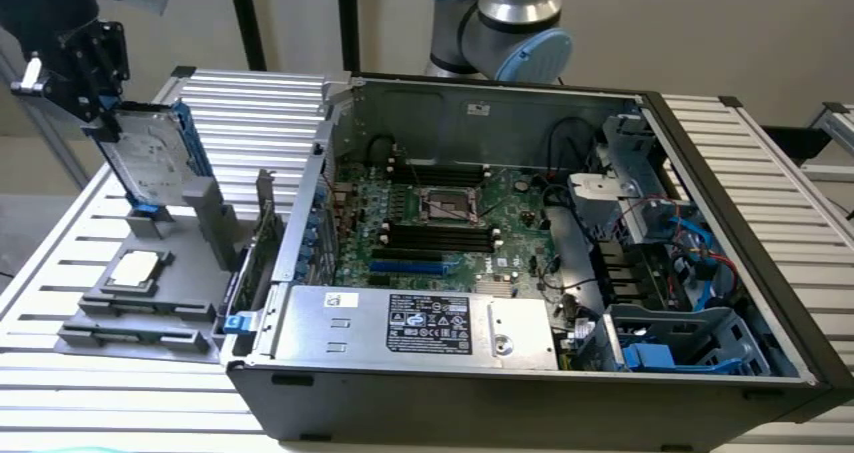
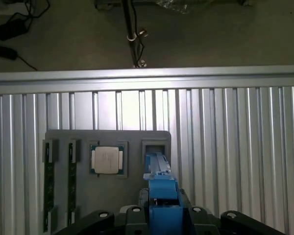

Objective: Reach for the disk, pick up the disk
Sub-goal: 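Pick up the disk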

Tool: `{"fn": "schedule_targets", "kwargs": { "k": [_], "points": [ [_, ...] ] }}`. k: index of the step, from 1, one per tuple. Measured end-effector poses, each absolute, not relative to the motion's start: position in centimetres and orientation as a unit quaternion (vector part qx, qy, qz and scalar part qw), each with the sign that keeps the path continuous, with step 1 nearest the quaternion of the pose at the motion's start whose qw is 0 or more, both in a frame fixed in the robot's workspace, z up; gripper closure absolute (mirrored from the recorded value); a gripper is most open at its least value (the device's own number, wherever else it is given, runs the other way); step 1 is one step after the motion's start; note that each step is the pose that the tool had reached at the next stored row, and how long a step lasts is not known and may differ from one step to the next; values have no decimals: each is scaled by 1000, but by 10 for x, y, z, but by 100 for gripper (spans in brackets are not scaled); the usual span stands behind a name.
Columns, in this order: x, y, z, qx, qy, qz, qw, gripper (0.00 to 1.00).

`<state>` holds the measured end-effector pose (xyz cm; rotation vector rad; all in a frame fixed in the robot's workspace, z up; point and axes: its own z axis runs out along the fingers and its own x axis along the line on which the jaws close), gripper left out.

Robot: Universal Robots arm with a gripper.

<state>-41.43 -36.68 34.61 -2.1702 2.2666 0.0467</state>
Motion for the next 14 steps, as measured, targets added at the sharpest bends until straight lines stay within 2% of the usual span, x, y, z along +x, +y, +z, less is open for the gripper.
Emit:
{"fn": "schedule_targets", "kwargs": {
  "k": [14],
  "points": [
    [-385,-369,409,-698,716,19,5,67]
  ]
}}
